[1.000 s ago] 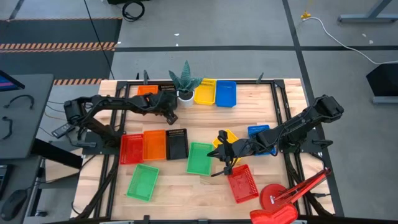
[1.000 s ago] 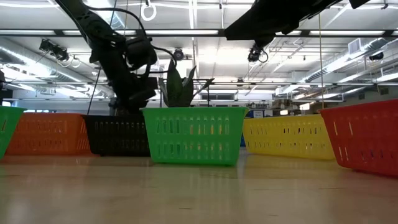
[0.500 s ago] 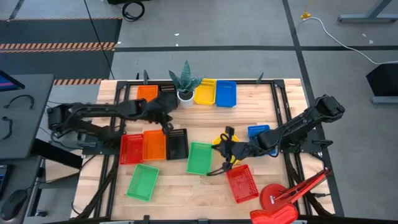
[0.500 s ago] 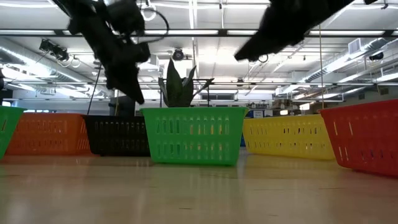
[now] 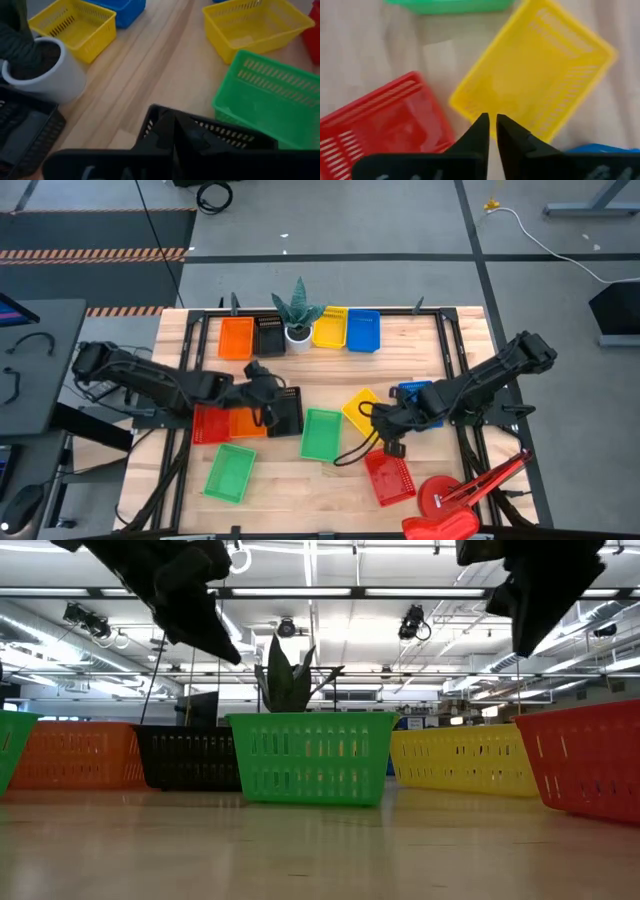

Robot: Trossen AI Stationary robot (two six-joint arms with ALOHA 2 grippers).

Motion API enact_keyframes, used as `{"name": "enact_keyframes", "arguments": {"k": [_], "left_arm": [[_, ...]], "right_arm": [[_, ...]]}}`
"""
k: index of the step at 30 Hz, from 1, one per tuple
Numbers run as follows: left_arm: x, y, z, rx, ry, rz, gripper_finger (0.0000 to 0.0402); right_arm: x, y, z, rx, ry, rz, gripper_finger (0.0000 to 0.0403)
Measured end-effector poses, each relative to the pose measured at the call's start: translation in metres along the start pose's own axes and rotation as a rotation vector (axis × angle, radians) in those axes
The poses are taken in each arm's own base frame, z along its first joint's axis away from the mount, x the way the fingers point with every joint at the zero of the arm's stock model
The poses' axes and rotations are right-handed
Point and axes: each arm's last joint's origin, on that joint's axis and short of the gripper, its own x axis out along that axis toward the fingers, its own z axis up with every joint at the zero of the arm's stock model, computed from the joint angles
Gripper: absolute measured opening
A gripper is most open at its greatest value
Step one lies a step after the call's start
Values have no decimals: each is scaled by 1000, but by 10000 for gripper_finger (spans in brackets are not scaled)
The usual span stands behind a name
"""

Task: Stack baskets by color
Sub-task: Move the right green bin to the top right of the table

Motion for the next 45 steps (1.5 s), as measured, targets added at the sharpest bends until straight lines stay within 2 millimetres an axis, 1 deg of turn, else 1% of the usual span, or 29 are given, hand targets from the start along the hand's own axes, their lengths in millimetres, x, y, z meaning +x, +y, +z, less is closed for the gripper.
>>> {"name": "enact_keyframes", "arguments": {"k": [4,7,10,14,17,19,23,26,29,32,34,39,41,45], "left_arm": [[-4,-8,-2,13,-11,-23,15],[-7,-11,-3,21,-26,-16,11],[-7,-12,-3,25,-33,-7,11],[-7,-12,-3,26,-34,-4,17],[-7,-12,-3,27,-34,-4,19],[-7,-12,-3,27,-34,-4,17],[-7,-12,-3,26,-35,-5,11],[-7,-12,-3,18,-36,-6,11],[-8,-12,-3,17,-37,-6,16],[-8,-13,-1,11,-50,-11,19],[-7,-12,1,6,-64,-14,17],[-6,-11,4,-17,-90,-15,10],[-6,-11,6,-28,-104,-19,11],[-6,-11,8,-47,-117,-22,18]], "right_arm": [[2,16,-8,-125,-21,83,80],[3,24,-20,-232,10,73,106],[9,26,-32,-326,26,22,128],[23,21,-42,-375,27,-35,145],[27,18,-42,-380,20,-37,146],[28,20,-35,-378,-37,-7,145],[23,32,-16,-399,-218,83,145],[23,40,0,-339,-383,123,144],[31,49,15,-276,-501,175,144],[43,55,27,-262,-572,212,144],[49,58,37,-255,-589,248,144],[67,73,59,-325,-544,294,152],[72,76,66,-335,-527,311,159],[80,76,78,-276,-515,245,178]]}}
